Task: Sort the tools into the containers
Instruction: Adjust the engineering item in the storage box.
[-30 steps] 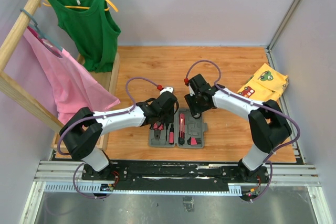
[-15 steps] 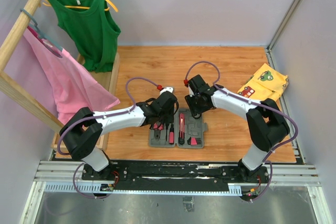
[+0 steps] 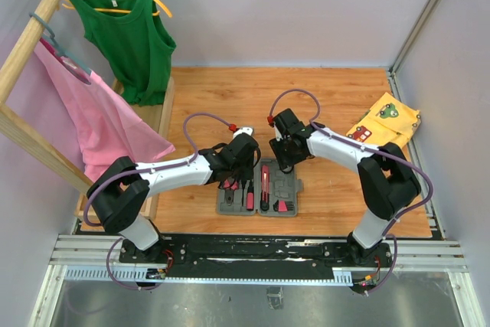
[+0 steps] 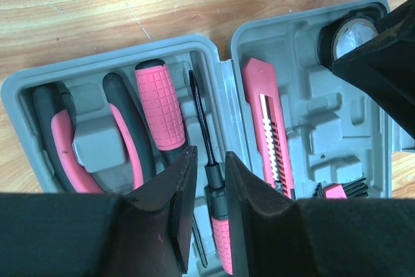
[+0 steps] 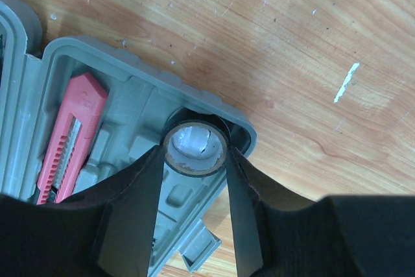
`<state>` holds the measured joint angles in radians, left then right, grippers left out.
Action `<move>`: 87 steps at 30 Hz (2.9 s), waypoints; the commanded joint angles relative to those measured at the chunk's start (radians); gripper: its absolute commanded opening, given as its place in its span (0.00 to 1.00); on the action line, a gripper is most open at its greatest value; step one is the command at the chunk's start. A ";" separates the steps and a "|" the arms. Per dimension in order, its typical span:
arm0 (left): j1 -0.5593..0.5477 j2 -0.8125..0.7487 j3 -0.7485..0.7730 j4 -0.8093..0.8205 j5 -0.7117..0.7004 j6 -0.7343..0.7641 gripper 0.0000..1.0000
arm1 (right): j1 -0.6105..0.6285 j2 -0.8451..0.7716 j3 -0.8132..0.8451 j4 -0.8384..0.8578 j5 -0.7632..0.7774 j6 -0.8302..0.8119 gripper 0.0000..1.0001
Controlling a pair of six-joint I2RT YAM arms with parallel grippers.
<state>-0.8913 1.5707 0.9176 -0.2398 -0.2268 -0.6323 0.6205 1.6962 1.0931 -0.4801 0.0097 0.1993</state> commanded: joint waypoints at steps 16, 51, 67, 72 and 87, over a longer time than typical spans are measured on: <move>0.005 -0.032 -0.013 0.010 -0.034 -0.012 0.28 | 0.025 0.129 -0.006 -0.089 -0.009 -0.001 0.42; 0.005 -0.091 -0.040 0.018 -0.085 -0.011 0.28 | 0.026 0.277 -0.018 -0.118 -0.101 0.009 0.39; 0.005 -0.088 -0.032 0.014 -0.080 -0.004 0.28 | 0.008 0.326 -0.096 -0.039 -0.225 0.029 0.40; 0.005 -0.082 -0.022 0.011 -0.078 -0.001 0.28 | 0.003 0.337 -0.115 -0.017 -0.243 0.034 0.40; 0.006 -0.106 -0.035 0.003 -0.099 -0.003 0.28 | 0.007 0.290 -0.082 -0.071 -0.108 0.057 0.41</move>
<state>-0.8913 1.5074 0.8852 -0.2386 -0.2955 -0.6388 0.6067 1.8175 1.1450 -0.4042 -0.1837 0.2386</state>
